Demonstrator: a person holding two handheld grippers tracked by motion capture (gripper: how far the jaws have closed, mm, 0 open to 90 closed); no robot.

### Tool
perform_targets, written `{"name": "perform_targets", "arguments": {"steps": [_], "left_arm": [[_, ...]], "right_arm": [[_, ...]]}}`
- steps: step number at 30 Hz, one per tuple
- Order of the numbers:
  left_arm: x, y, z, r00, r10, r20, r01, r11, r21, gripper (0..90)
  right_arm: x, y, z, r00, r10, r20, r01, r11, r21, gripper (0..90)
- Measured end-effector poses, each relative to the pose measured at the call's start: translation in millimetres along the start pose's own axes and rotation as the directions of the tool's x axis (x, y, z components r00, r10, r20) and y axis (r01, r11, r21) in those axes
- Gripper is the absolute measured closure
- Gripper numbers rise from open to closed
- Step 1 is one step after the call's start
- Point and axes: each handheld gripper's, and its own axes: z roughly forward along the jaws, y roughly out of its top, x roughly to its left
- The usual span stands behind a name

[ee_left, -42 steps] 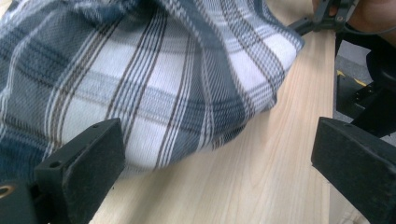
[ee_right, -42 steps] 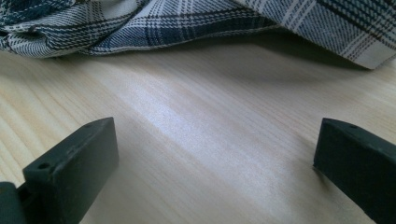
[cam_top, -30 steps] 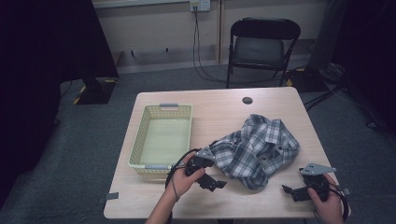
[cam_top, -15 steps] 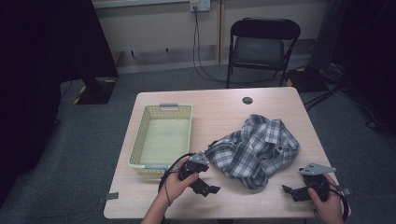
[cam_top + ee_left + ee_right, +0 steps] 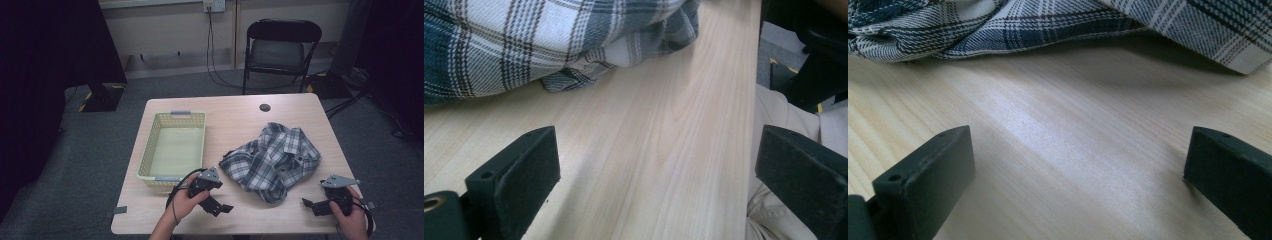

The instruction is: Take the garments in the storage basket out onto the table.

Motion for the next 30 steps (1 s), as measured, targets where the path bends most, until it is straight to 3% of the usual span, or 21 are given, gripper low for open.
{"name": "perform_targets", "arguments": {"steps": [30], "left_arm": [[-1.9, -25.7, -24.1, 0.9983, -0.034, 0.048, 0.033, 0.9993, 0.019, 3.1]], "right_arm": [[0.0, 0.0, 0.0, 1.0000, 0.000, 0.000, 0.000, 1.000, 0.000, 0.0]]}}
